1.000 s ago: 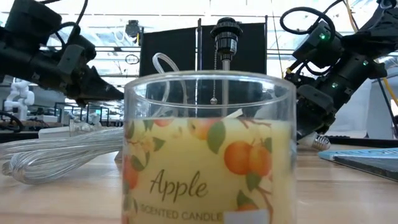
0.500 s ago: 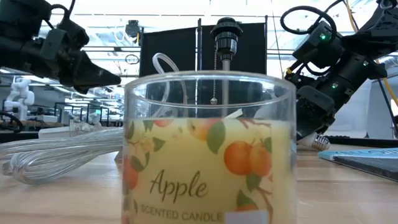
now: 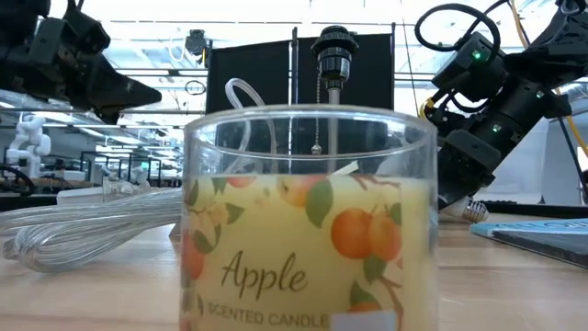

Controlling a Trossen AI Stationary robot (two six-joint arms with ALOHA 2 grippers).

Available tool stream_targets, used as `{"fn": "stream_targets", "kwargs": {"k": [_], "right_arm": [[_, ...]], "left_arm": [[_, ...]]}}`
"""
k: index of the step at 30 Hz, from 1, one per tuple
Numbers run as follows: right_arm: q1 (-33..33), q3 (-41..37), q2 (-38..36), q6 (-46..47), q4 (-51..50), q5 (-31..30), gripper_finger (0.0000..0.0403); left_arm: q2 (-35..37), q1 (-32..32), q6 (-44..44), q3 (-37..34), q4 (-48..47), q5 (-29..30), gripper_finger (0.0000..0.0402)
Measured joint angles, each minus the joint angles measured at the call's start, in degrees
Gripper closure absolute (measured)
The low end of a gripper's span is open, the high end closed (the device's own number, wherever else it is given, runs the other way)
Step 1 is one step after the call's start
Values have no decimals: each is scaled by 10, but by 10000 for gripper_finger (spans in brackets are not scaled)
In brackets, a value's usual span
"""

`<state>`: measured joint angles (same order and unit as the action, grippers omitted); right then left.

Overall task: Screw lightbulb
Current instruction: Remove the white lightbulb from the brown lamp

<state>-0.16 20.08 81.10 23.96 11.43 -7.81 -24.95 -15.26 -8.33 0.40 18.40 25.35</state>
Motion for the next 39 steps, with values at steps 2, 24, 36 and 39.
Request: {"fn": "stream_targets", "kwargs": {"k": [2,24,36,39], "right_arm": [[0,0,0,-2,-1,0,234],[11,0,0,-25,-5,1,215],[25,-1,-40,-56,-12,39,88],[33,-1,-109,-94,-22,36,81]], "left_arm": [[25,-2,8,0,-17,1,402],[180,-2,27,0,-145,7,402],[180,-2,13,0,-145,12,402],[180,-2,13,0,-145,13,402]]}}
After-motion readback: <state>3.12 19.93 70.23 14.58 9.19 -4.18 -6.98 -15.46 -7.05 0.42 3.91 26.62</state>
